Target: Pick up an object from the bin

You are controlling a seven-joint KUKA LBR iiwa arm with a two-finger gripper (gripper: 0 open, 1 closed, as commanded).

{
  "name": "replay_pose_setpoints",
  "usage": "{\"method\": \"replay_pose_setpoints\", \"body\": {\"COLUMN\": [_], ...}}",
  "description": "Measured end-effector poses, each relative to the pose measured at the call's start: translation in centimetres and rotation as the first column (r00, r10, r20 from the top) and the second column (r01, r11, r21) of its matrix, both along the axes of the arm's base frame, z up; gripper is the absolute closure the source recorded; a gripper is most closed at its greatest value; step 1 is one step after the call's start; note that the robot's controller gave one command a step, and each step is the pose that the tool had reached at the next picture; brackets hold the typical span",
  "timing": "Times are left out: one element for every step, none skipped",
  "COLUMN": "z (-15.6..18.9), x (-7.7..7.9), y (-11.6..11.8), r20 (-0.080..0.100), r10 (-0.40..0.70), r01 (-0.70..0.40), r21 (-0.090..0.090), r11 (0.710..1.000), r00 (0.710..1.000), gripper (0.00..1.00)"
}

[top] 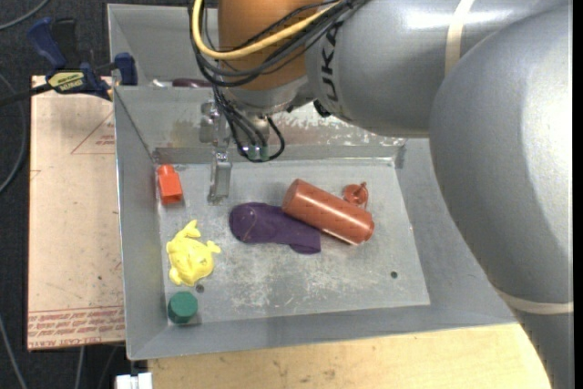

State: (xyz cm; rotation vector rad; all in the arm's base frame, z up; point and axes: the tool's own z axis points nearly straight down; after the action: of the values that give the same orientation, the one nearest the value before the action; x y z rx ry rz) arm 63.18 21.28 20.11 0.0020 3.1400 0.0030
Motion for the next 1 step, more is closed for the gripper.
{"method": "replay_pose_setpoints", "body": {"z": [0.00], "x": [0.00], "y": [-0.01], "r20": [0.000], "r10": [0.000], "r01": [0.000], "r21": [0.000], "r11": [1.000], "r00": [1.000], "gripper": [0.00]}}
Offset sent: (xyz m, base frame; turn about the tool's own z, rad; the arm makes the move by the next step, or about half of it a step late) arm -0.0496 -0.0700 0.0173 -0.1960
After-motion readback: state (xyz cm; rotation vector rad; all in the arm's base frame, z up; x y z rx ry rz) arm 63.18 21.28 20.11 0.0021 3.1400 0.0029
